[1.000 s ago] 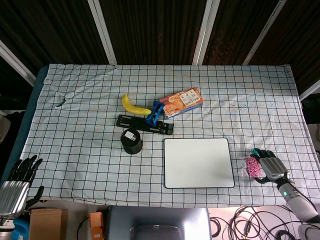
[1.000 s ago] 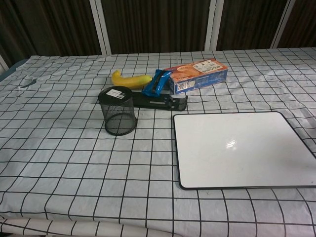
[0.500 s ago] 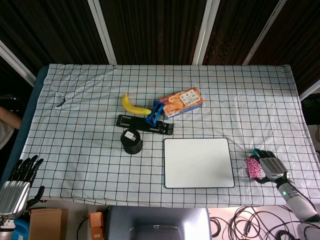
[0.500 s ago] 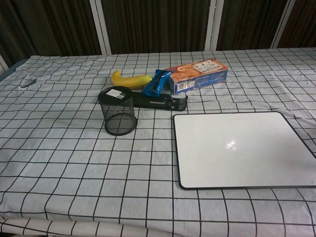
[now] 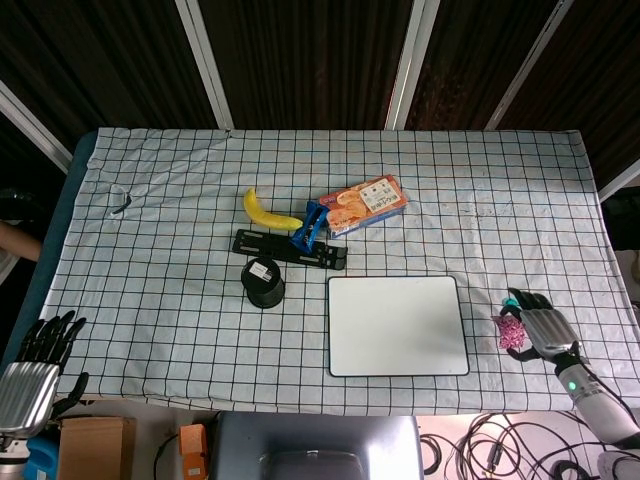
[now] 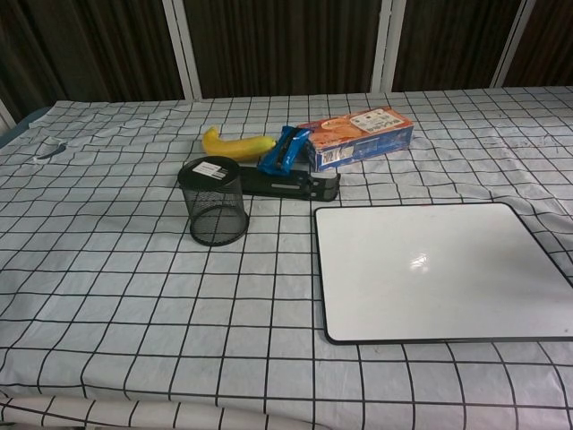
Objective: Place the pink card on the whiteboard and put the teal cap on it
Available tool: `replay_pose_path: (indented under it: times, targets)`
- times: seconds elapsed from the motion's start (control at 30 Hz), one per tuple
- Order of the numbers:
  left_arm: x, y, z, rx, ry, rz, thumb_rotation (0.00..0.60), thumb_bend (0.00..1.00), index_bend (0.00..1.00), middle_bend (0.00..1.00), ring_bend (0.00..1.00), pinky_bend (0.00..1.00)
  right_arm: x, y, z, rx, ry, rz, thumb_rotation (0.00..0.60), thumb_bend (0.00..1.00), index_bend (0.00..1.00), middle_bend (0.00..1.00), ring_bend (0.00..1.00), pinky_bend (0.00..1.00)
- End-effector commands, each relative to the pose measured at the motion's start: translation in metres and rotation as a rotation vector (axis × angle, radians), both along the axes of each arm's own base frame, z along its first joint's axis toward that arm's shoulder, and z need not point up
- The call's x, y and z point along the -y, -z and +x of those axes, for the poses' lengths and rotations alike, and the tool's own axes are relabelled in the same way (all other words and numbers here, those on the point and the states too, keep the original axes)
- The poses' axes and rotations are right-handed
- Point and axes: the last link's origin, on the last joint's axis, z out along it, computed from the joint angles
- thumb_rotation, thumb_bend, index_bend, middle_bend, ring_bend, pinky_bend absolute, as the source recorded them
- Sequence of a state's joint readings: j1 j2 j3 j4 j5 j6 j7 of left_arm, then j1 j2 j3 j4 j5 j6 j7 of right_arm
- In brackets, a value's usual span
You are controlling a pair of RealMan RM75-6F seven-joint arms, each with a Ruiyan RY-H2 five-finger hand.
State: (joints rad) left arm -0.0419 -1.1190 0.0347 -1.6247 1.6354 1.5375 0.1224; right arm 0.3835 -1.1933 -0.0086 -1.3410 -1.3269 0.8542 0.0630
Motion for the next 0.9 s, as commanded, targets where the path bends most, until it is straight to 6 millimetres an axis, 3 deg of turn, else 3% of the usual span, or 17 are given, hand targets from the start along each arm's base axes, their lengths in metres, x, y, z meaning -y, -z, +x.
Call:
replay_pose_path:
  times: [0.03,0.23,0.43,0.67,0.9]
  targets:
    - [-0.001,0.000,0.000,0.001,0.000,0.001,0.600,0.39,0.00,0.00,0.00,0.00,0.017,0.000,0.026,-0.002,-0.067,0.000,0.600,0.17,0.28,0.00,0.00,0.00]
    - [0.000,-0.002,0.000,0.005,0.005,0.004,0.600,0.39,0.00,0.00,0.00,0.00,0.046,0.023,0.086,-0.034,-0.202,0.032,0.600,0.17,0.25,0.00,0.00,0.00]
    - [0.002,-0.003,0.000,0.009,0.009,0.009,0.600,0.39,0.00,0.00,0.00,0.00,0.054,0.051,0.122,-0.052,-0.253,0.061,0.600,0.17,0.24,0.00,0.00,0.00]
    - [0.006,-0.006,0.000,0.016,0.016,0.016,0.600,0.39,0.00,0.00,0.00,0.00,0.051,0.075,0.135,-0.067,-0.260,0.108,0.600,0.17,0.20,0.00,0.00,0.00]
    - [0.007,-0.007,0.001,0.022,0.024,0.025,0.600,0.39,0.00,0.00,0.00,0.00,0.043,0.077,0.132,-0.092,-0.261,0.142,0.600,0.17,0.06,0.00,0.00,0.00]
